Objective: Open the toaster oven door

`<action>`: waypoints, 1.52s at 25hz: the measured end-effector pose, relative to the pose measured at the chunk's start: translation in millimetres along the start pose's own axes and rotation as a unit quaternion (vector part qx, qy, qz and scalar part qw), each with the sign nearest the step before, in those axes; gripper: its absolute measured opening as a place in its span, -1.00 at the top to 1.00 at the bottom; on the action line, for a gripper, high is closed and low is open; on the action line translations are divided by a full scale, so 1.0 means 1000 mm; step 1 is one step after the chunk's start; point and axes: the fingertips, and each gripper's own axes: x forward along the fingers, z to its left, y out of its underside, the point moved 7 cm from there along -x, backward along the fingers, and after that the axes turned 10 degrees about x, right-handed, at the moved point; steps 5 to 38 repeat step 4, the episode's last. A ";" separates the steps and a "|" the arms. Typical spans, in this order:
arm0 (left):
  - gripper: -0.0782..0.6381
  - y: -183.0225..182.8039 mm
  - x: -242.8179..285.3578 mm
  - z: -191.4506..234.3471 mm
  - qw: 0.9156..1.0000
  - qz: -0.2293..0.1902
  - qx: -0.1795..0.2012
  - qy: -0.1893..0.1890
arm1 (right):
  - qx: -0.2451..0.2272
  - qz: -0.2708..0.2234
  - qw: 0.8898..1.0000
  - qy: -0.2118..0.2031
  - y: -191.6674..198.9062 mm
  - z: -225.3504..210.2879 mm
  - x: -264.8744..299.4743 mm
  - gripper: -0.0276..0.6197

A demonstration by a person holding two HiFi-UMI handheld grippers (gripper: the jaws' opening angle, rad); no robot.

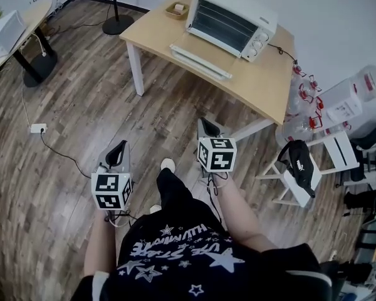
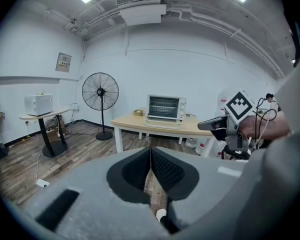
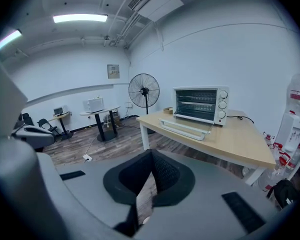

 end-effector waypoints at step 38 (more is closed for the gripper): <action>0.72 0.013 -0.038 -0.015 1.000 -0.001 -0.002 -0.006 | 0.001 -0.005 1.000 -0.008 0.019 0.012 -0.034 0.91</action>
